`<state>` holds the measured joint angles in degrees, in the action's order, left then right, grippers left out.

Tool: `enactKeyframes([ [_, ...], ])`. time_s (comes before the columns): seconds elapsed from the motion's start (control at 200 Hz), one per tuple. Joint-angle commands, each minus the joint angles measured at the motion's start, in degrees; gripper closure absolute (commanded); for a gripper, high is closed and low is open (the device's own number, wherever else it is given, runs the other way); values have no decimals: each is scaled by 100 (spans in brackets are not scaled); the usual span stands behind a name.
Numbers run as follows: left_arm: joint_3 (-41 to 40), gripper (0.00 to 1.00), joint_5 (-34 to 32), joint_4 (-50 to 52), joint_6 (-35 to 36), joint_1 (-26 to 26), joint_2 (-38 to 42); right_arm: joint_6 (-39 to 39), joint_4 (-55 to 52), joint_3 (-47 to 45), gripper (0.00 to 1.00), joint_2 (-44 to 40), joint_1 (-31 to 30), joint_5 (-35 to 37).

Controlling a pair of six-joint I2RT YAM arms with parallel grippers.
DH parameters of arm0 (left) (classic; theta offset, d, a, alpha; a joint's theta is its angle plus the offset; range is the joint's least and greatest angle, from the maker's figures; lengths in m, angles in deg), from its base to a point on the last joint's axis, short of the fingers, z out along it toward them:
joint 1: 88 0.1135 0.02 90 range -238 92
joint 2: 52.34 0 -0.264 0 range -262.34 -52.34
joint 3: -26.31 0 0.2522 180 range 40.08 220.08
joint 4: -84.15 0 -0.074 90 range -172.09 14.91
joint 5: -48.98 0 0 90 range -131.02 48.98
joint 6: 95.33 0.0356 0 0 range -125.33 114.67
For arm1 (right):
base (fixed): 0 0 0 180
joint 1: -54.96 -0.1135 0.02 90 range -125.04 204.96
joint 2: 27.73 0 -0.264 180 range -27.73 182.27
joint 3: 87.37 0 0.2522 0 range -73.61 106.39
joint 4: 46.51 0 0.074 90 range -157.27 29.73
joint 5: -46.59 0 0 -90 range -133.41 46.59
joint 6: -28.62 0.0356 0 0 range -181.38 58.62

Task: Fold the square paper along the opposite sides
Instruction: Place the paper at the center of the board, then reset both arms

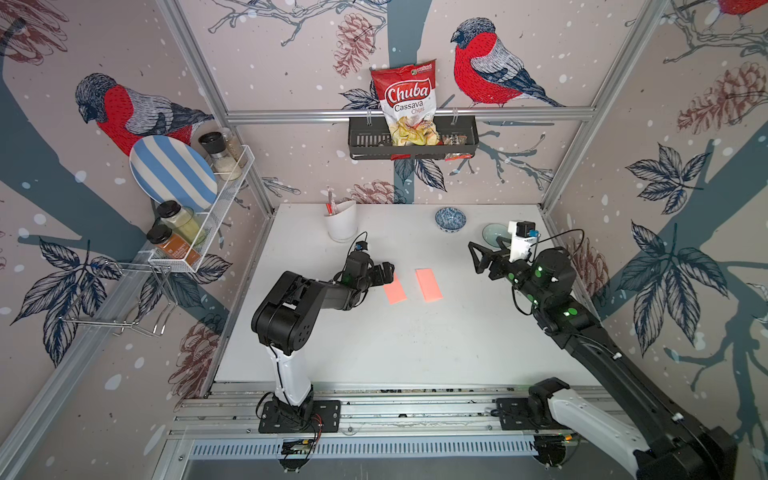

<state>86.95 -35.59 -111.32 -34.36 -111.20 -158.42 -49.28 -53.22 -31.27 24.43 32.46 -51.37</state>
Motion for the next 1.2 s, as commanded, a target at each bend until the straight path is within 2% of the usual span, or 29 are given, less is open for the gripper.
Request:
enactKeyframes([
  [0.0, 54, 2, -808, 577, 360, -18, 326, 21, 156, -3, 0, 13, -9, 102],
  [0.1, 9, 2, -1490, 545, 606, -18, 884, 31, 229, -56, 0, 54, 22, 425],
  [0.24, -404, 3, -3159, -43, 1284, -18, 1891, 86, 534, -308, 0, 243, 159, 1303],
  [0.34, -1045, 3, -4241, -1051, 2003, -18, 2485, 135, 903, -653, 0, 418, 379, 1917],
  [0.41, -1652, 3, -4900, -2259, 2615, -12, 2702, 129, 1408, -1045, 0, 544, 590, 2390],
  [0.52, -2678, 4, -5016, -4404, 3827, 2, 2572, 119, 2902, -1929, 1, 813, 958, 3037],
  [0.615, -3555, 8, -4539, -7326, 4928, 65, 1526, 0, 4028, -2450, 0, 1229, 1305, 3208],
  [0.635, -3466, 11, -4422, -7386, 5176, 76, 1407, -60, 4233, -2502, 0, 1373, 1361, 3190],
  [0.68, -3248, 10, -4376, -7091, 5535, 37, 1283, -253, 4560, -2547, 0, 1690, 1445, 3120],
  [0.72, -3240, 10, -4370, -7377, 5693, 7, 1072, -489, 4882, -2495, 0, 2101, 1476, 3113],
  [0.75, -3183, 8, -4445, -7391, 5813, -10, 1028, -534, 4674, -2325, 0, 2180, 1479, 3057],
  [0.79, -3160, 6, -4678, -7393, 5798, -35, 1031, -705, 4206, -2052, 0, 2253, 1504, 2831],
  [0.85, -3302, 5, -4946, -7391, 5559, -36, 1275, -861, 4411, -2026, 0, 2415, 1511, 2868],
  [0.95, -3791, 5, -4954, -7359, 5076, 24, 1954, -1072, 4631, -2216, 0, 2401, 1512, 2856],
  [1.036, -3939, 5, -5149, -6693, 4839, 148, 2436, -1060, 4687, -2298, 0, 2484, 1553, 2863],
  [1.131, -3983, 5, -4660, -5290, 4008, 557, 2984, -1110, 5083, -2462, 0, 2784, 1552, 2788],
  [1.191, -4126, 6, -4203, -5028, 3416, 894, 3162, -1131, 5418, -2609, 0, 2907, 1561, 2727],
])
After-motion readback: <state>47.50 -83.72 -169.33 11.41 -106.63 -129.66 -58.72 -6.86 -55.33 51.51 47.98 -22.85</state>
